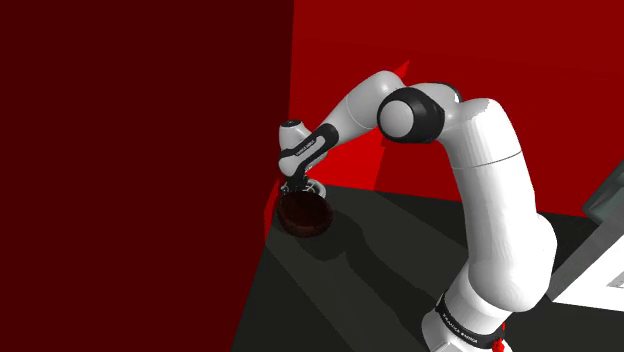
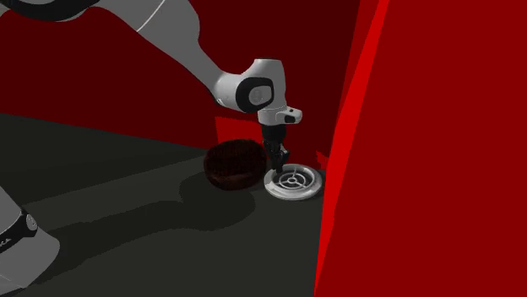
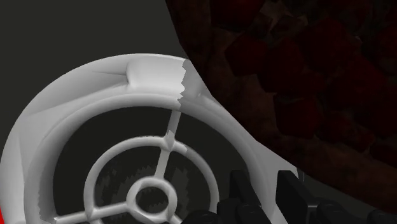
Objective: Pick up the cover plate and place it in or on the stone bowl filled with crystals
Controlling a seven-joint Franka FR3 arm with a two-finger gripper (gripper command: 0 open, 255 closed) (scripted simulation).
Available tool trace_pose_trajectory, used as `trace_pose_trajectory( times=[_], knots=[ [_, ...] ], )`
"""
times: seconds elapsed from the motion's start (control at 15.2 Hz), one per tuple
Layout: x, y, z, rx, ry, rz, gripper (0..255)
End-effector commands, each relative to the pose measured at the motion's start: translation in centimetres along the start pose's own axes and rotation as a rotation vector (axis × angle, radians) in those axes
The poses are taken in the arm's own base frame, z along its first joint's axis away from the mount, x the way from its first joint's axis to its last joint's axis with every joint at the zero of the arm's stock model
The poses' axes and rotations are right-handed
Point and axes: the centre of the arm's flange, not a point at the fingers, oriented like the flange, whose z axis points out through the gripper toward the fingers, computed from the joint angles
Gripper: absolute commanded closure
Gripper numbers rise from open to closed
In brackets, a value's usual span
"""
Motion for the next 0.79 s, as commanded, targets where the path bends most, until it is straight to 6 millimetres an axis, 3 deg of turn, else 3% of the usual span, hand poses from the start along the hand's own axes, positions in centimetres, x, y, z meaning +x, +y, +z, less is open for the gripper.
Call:
trace_pose_trajectory(
  times=[0.0, 0.07, 0.73],
  knots=[
    [-0.4, -0.2, 0.9, -0.001, -0.018, -0.001, 255],
    [-0.2, -0.9, 0.7, -0.001, -0.018, -0.001, 255],
    [-0.1, -0.1, -4.5, -0.001, -0.018, -0.001, 255]
  ],
)
